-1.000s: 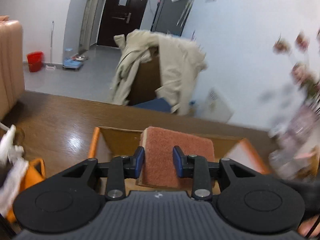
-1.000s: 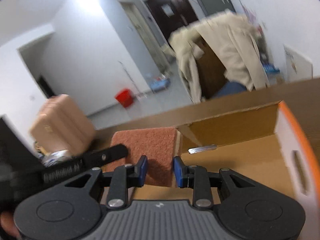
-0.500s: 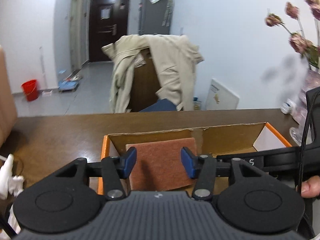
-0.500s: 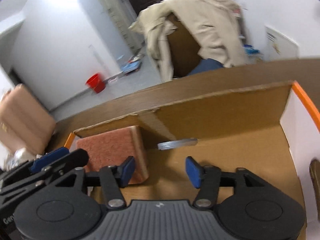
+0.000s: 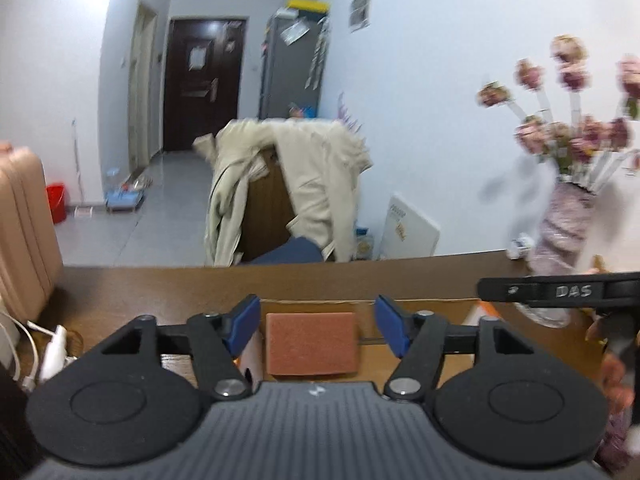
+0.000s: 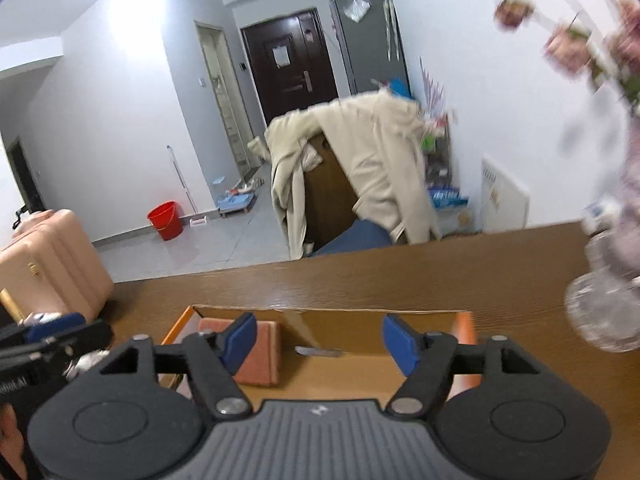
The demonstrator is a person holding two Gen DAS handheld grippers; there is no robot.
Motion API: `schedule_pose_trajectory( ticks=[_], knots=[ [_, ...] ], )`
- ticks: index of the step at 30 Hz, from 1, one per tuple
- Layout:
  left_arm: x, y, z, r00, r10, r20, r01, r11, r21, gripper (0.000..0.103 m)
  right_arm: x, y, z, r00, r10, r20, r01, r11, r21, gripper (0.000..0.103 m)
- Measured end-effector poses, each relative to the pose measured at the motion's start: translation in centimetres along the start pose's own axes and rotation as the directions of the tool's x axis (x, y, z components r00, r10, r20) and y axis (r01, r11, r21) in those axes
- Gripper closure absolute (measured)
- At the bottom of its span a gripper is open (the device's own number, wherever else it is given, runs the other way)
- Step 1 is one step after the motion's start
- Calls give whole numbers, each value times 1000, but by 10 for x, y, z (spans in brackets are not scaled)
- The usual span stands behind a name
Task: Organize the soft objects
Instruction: 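Carry the brown sponge into the cardboard box and open the left tool, then reach the right tool to the pink satin scrunchie and grasp it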
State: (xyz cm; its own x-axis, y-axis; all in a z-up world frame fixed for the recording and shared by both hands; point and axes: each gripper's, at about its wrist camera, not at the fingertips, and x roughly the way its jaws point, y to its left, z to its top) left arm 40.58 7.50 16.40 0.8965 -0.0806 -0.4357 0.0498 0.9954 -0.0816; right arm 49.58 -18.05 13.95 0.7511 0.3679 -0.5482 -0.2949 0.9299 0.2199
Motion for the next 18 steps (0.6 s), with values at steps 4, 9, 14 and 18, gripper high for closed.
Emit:
schedule_pose_trajectory(
  ticks=[4, 9, 14, 18],
  knots=[
    [-60, -23, -11, 997, -32, 69, 30, 999, 27, 23, -95, -15, -22, 998, -2, 70, 5, 999, -48, 22],
    [-117, -52, -54, 994, -70, 88, 68, 997, 33, 16, -187, -28, -82, 983, -37, 177, 52, 995, -81, 16],
    [-171, -82, -149, 978, -177, 107, 178, 984, -1, 4, -237, -38, -184, 962, -76, 261, 94, 994, -58, 11],
    [-190, -114, -210, 975, -212, 59, 209, 976, 56, 2, -241, -43, -267, 970, -151, 191, 150, 989, 20, 11]
  ],
)
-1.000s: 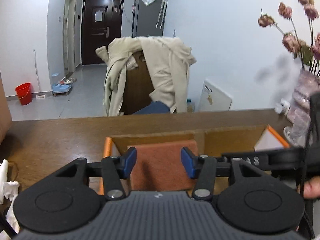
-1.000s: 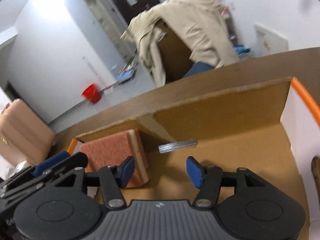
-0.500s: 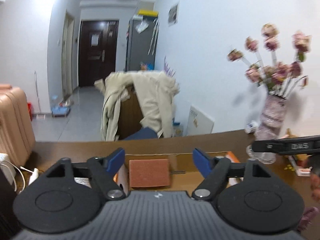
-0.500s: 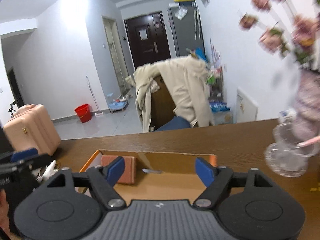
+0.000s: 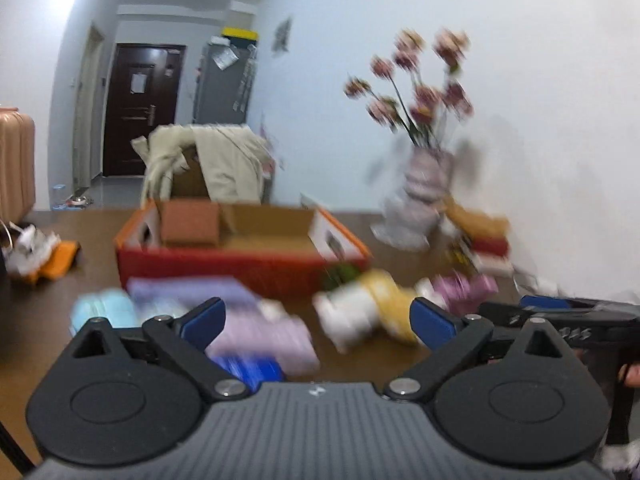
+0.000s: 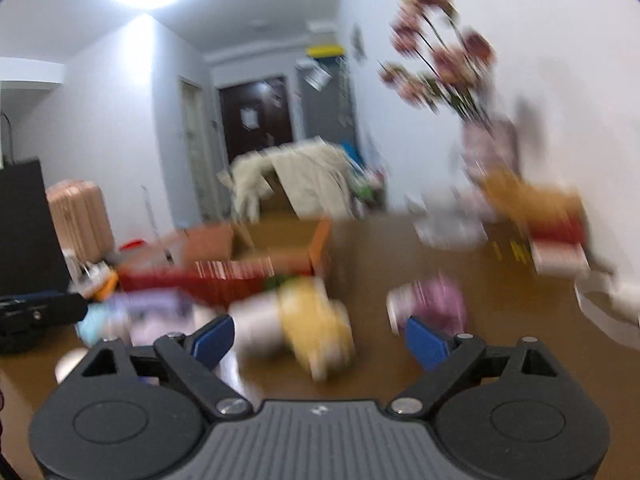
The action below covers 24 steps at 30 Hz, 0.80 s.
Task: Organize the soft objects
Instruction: 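Reach the right tool to the pink satin scrunchie and grasp it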
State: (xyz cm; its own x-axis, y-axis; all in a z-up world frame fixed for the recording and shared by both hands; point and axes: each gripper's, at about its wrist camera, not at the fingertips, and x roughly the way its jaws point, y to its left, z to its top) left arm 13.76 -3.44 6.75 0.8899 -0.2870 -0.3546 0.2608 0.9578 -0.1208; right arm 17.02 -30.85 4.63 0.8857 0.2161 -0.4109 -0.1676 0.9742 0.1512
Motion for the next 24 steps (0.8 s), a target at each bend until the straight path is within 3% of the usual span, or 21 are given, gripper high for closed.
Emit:
schedule_pose_trajectory(
  ticks=[3, 5, 8, 12, 18, 21, 24],
  knots=[
    [9, -22, -16, 997, -44, -59, 47, 998, 50, 2, 1, -7, -25, 998, 1, -68, -2, 1000, -24, 12],
    [18, -34, -18, 996, -56, -62, 60, 996, 69, 2, -2, -16, -26, 999, -10, -48, 9, 1000, -23, 13],
    [36, -48, -16, 994, -79, -78, 84, 994, 63, 2, -5, -36, -18, 999, -33, -1, 33, 999, 25, 18],
    [72, -77, -6, 986, -115, -117, 127, 987, 101, 2, 6, -71, -2, 994, -109, -5, 109, 992, 69, 28],
    [136, -116, 25, 986, -138, -96, 148, 982, 116, 15, 49, -104, 19, 997, -77, -32, 80, 990, 115, 33],
    [165, -124, 33, 985, -125, -122, 137, 985, 100, 27, 73, -105, 23, 997, -46, -55, 51, 994, 97, 46],
    [185, -125, 38, 969, -194, -151, 199, 980, 18, 29, 84, -111, 19, 996, -12, -83, 20, 995, 97, 63]
  ],
)
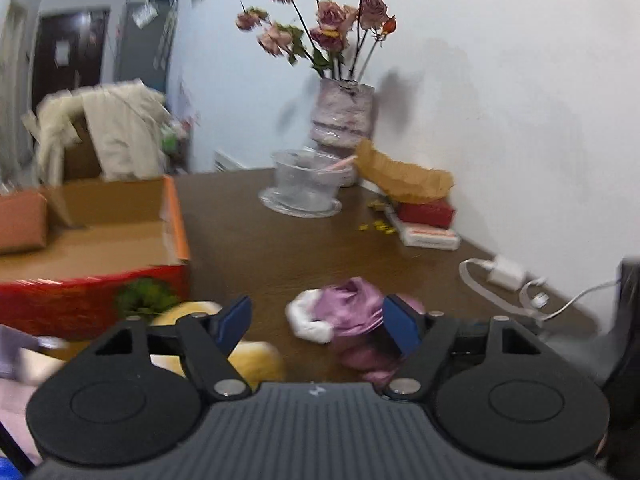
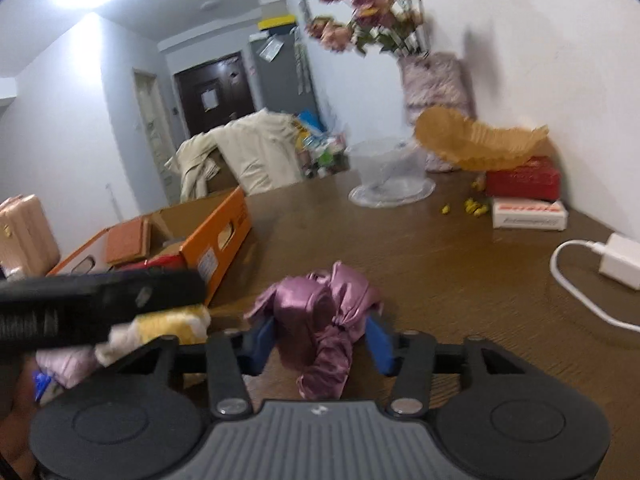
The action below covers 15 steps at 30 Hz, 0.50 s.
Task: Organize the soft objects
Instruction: 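Reach the right tool to the pink satin scrunchie and grasp it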
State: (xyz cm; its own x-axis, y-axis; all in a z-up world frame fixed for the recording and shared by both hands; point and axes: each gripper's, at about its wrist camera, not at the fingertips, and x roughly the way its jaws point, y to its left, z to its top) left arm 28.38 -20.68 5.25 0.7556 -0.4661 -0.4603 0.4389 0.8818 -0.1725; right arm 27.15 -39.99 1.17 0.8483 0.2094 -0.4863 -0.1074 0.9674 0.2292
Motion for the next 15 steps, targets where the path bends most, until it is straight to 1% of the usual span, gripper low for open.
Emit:
schedule_pose_trajectory(
  ticks=[2, 4, 5, 7, 8, 10, 11, 13, 14, 15],
  knots=[
    [12, -3, 3, 1000, -25, -12, 24, 999, -23, 31, 5, -5, -4, 999, 27, -33, -28, 1000, -3, 80],
    [25, -10, 3, 999, -16, -32, 16, 1000, 1, 32, 6, -10, -10, 998, 13, -56, -13, 1000, -6, 93],
    [30, -13, 2, 999, -18, -43, 18, 1000, 5, 32, 4, -11, -11, 998, 11, -63, -11, 1000, -9, 94],
    [35, -16, 1, 998, -39, -57, 38, 999, -7, 31, -5, -12, -14, 998, 24, -64, -27, 998, -57, 94],
    [37, -18, 0, 996, -47, -72, 46, 999, -10, 28, -11, -11, -15, 997, 43, -70, -49, 995, -91, 94],
    [43, -23, -5, 990, -54, -127, 53, 999, -14, 24, -21, -6, -20, 993, 78, -87, -89, 988, -130, 93],
    [41, -24, -8, 988, -61, -143, 57, 998, -34, 20, -25, -5, -22, 993, 79, -87, -90, 987, -131, 90],
    [31, -20, -16, 982, -116, -149, 101, 990, -102, 16, -31, -5, -25, 995, 48, -93, -57, 993, -101, 83],
    [25, -18, -20, 982, -130, -139, 115, 987, -116, 16, -34, -6, -25, 994, 61, -95, -70, 993, -94, 83],
    [17, -17, -24, 985, -119, -127, 104, 987, -119, 16, -39, -8, -26, 990, 100, -100, -109, 991, -84, 81]
  ],
)
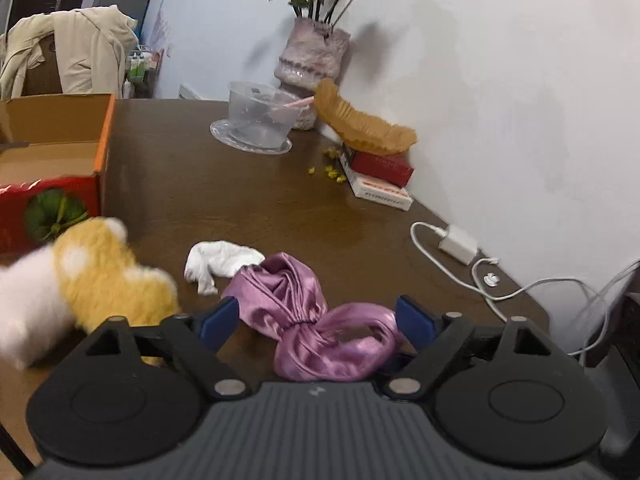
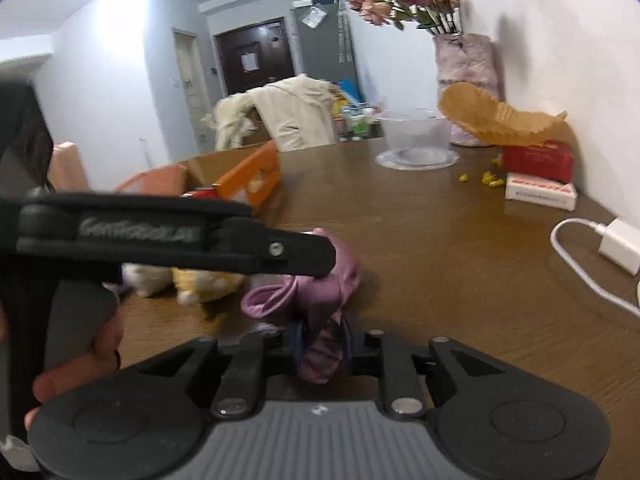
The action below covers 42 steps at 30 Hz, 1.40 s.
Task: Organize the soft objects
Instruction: 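Reach the right tool to the pink satin scrunchie and grasp it, then carry the pink scrunchie into the cardboard box and open the right tool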
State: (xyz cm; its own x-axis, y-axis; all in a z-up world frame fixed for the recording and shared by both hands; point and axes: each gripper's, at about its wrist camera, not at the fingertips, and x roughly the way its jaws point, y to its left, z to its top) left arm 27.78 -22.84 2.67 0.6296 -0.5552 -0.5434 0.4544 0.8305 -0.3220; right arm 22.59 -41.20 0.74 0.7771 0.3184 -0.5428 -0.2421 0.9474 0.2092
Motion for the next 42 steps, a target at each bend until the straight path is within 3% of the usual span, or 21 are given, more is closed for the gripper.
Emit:
schedule_pose_trajectory(
  ticks=[2, 4, 8, 11, 15, 18, 20, 21, 22, 24, 27, 28, 30, 32, 34, 36, 37, 38, 39, 41, 42],
  knots=[
    [-9, 1, -9, 999, 44, -7, -44, 999, 27, 19, -11, -3, -2, 996, 92, -16, -92, 996, 8, 69],
    [-17, 5, -18, 991, 129, -26, -127, 989, 77, 27, -25, -4, -3, 990, 141, -23, -141, 990, 3, 64],
    [-44, 22, -26, 955, 297, 23, -297, 952, 68, 29, -48, -16, 1, 995, 95, 39, -96, 995, 27, 63],
    [-64, 27, -23, 948, 311, 69, -311, 950, -7, 29, -41, -20, 10, 998, 25, 63, -27, 999, 35, 61],
    [-69, 7, -24, 972, 212, 99, -209, 977, -46, 23, -10, -22, 36, 988, 97, 123, -102, 994, 30, 60],
    [-42, -19, -29, 980, 166, 106, -169, 985, 22, 20, 41, -29, 55, 992, 115, 43, -118, 991, 65, 59],
    [-19, -28, -32, 979, 197, 59, -201, 977, 75, 29, 65, -30, 62, 995, 98, -12, -97, 992, 81, 67],
    [-15, -28, -33, 979, 201, 34, -203, 976, 82, 44, 69, -29, 60, 997, 76, -34, -73, 994, 83, 72],
    [-14, -24, -35, 983, 185, 13, -186, 980, 76, 51, 68, -29, 56, 997, 63, -46, -59, 994, 90, 79],
    [-20, -9, -39, 985, 175, 4, -175, 983, 53, 54, 55, -32, 45, 998, 43, -49, -36, 990, 136, 81],
    [-29, 16, -44, 974, 228, -7, -228, 973, -23, 57, 35, -31, 25, 999, 18, -40, -10, 981, 192, 84],
    [-32, 24, -44, 981, 191, -17, -192, 979, -66, 56, 31, -27, 19, 999, 4, -36, 3, 980, 197, 86],
    [-37, 37, -44, 999, 38, -30, -43, 981, -188, 45, 25, -20, 8, 999, -21, -27, 27, 976, 218, 87],
    [-39, 45, -46, 996, -89, -11, 82, 952, -296, 27, 18, -20, 0, 999, -46, -13, 48, 969, 243, 87],
    [-40, 44, -46, 993, -122, 10, 119, 943, -311, 25, 15, -17, -2, 998, -65, -4, 63, 962, 266, 87],
    [-39, 40, -46, 995, -95, 15, 95, 954, -283, 25, 14, -15, -3, 997, -71, -5, 70, 961, 269, 88],
    [-38, 38, -47, 996, -83, 23, 87, 960, -268, 31, 14, -13, -3, 997, -72, -6, 71, 962, 264, 88],
    [-34, 37, -47, 997, -77, 25, 81, 964, -252, 48, 14, -11, -3, 997, -71, -8, 70, 963, 261, 89],
    [-28, 36, -46, 998, -58, 4, 57, 970, -234, 57, 14, -8, -2, 997, -71, -11, 72, 965, 254, 89],
    [-21, 40, -45, 999, -39, -35, 31, 975, -219, 86, 14, -2, -2, 997, -81, -16, 82, 969, 233, 92],
    [-21, 44, -45, 998, -50, -36, 41, 973, -227, 90, 14, -1, 0, 996, -84, -18, 86, 971, 225, 92]
  ],
)
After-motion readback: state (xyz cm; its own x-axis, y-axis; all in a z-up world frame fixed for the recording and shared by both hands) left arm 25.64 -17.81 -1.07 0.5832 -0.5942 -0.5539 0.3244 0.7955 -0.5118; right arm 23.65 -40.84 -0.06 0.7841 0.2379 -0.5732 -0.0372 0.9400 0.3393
